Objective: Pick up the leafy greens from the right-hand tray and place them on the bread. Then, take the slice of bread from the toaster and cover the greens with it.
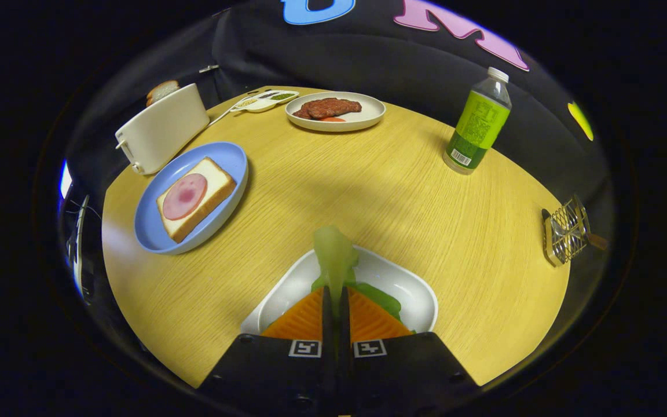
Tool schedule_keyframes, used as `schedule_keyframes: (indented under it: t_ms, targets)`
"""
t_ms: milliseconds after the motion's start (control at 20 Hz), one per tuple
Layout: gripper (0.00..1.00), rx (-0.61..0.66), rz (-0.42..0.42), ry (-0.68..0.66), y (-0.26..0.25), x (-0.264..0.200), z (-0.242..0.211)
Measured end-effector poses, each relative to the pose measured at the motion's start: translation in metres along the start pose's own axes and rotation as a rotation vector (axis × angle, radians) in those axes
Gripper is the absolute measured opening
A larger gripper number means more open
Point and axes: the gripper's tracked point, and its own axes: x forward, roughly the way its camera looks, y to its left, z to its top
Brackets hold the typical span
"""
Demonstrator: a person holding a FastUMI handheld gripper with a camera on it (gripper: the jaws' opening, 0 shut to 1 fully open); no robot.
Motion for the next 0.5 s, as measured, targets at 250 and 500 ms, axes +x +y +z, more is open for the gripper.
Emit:
schedule_keyframes:
  t_ms: [250, 500]
  targets:
    - [0.06, 0.034, -0.012, 0.025, 0.0, -0.009, 0.001]
    - [0.05, 0.072, -0.098, -0.006, -0.01, -0.039, 0.017]
